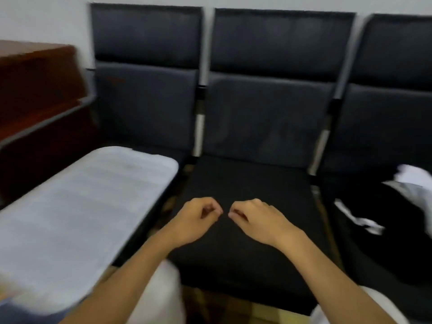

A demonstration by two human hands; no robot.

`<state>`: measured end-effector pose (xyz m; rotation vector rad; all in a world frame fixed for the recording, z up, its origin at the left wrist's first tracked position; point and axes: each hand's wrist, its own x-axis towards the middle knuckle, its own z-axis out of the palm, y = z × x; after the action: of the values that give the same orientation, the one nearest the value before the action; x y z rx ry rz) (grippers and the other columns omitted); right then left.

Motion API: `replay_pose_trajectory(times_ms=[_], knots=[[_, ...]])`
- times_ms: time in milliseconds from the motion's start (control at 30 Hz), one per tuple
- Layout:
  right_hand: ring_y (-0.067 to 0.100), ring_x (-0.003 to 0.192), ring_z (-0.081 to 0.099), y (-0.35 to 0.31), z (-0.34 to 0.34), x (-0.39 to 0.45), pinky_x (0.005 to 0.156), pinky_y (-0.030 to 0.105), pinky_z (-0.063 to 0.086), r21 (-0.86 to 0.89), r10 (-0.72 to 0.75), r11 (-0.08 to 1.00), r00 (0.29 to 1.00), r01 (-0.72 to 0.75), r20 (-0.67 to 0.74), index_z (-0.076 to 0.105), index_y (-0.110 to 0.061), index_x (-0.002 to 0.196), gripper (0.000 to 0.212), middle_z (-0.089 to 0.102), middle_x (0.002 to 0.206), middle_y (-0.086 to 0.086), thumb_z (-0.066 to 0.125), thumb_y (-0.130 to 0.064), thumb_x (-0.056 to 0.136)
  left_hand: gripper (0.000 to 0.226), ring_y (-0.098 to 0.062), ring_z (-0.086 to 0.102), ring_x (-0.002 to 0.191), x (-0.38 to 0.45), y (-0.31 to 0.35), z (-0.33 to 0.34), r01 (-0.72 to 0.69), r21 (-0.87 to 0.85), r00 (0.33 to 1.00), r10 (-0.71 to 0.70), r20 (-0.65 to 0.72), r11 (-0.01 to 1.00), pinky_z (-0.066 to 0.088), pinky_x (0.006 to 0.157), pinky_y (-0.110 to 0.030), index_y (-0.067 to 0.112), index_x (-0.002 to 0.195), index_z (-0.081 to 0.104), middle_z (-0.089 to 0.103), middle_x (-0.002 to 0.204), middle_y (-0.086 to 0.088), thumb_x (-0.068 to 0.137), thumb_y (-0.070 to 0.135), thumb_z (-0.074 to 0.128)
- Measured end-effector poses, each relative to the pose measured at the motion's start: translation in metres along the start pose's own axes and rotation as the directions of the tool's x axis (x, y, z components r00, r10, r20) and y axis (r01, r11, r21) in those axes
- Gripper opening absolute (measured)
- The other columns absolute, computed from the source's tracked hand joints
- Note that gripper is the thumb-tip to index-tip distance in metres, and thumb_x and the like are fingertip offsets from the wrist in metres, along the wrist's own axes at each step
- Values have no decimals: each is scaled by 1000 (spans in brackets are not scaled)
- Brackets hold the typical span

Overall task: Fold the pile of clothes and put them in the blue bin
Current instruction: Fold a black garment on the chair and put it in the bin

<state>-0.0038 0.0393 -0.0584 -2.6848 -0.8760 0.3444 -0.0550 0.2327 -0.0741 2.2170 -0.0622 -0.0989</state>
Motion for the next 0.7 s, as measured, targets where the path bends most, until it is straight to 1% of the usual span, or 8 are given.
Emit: replay_pose_trajectory(times_ms=[33,133,267,400,500,567,633,700], knots=[[13,84,63,41,-3,-9,73,38,53,40,148,988,988,-147,-38,63,-30,106,20,66,94,-7,47,-42,101,16,-5,65,76,21,11,21,-31,9,998,30,57,999,54,72,-26,34,90,66,68,82,8,97,22,59],[22,99,64,162,-12,-45,81,38,54,119,517,854,852,-507,-78,64,-28,106,18,67,104,0,55,-41,97,12,-5,65,85,70,40,81,-72,14,975,68,211,997,55,78,-24,33,96,67,68,92,9,97,24,59],[35,126,48,265,-8,-95,98,43,47,149,778,628,618,-763,-113,46,-15,138,52,45,136,13,62,-37,94,15,-2,64,79,100,41,132,-134,122,926,81,368,984,55,72,-24,34,93,65,67,85,10,97,22,59],[40,133,34,315,9,-110,97,48,44,259,856,499,423,-827,-298,19,-20,154,84,25,146,16,69,-36,89,14,0,62,73,113,34,150,-228,203,905,130,404,952,53,66,-25,37,89,64,64,85,23,97,26,58],[33,124,44,343,13,-101,85,44,49,208,807,524,404,-826,-431,41,-20,147,60,41,136,11,63,-37,94,13,0,62,74,114,28,143,-231,242,908,120,400,942,50,62,-22,38,90,63,62,89,26,97,30,57],[39,111,55,350,13,-94,83,44,50,296,791,527,333,-797,-513,66,-13,125,33,56,120,16,55,-30,99,13,-2,62,72,115,23,134,-201,258,920,91,382,945,51,61,-23,38,90,63,63,87,23,97,29,57],[42,104,58,344,9,-83,86,47,49,426,793,509,216,-748,-569,73,-10,112,28,64,110,19,53,-24,100,14,-4,61,67,116,17,123,-169,247,937,78,340,954,50,60,-23,36,87,63,65,83,17,97,28,57],[38,109,56,337,2,-71,90,47,45,409,783,512,215,-756,-584,71,-10,114,26,64,114,15,52,-21,99,15,-5,60,65,114,15,115,-156,241,945,74,318,958,50,59,-23,35,86,63,65,80,16,97,27,57]])
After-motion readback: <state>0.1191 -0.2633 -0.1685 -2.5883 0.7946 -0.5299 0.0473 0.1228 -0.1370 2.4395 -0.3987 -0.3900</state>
